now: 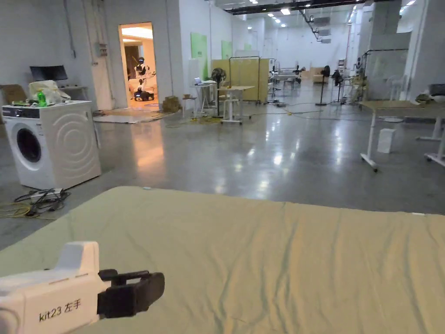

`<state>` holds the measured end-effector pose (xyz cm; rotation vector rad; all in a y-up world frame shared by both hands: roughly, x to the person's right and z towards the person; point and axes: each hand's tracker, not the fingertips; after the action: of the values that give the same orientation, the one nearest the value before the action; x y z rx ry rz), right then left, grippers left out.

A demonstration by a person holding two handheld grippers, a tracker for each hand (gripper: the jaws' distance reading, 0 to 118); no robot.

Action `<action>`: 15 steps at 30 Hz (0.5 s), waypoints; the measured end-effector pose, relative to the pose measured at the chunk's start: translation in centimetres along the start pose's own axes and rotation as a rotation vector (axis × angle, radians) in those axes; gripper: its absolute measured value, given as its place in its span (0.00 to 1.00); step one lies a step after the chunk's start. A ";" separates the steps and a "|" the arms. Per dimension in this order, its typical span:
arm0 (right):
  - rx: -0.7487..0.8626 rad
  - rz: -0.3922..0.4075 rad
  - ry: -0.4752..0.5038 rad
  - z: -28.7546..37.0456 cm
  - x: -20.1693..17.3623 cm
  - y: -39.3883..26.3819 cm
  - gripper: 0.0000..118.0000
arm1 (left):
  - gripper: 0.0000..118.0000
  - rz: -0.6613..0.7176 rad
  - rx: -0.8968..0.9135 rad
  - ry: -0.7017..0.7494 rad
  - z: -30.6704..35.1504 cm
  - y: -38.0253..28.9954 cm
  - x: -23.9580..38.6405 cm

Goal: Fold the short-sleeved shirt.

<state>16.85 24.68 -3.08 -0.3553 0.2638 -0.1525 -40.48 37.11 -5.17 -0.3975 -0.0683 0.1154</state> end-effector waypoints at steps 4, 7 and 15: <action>0.094 0.060 0.023 1.0 -1.8 2.8 0.00 | 0.62 -0.225 0.013 -0.041 1.9 -2.6 8.1; 0.125 0.072 0.021 1.6 -2.3 3.6 0.00 | 0.51 -0.264 0.091 0.004 3.1 -4.9 12.1; 0.176 0.130 0.024 4.7 -3.7 4.0 0.00 | 0.12 -0.107 0.178 0.010 7.3 -7.2 15.9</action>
<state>15.01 30.65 0.59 -0.1613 0.2942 -0.0513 -24.64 35.32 5.00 -0.2165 -0.0690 0.0137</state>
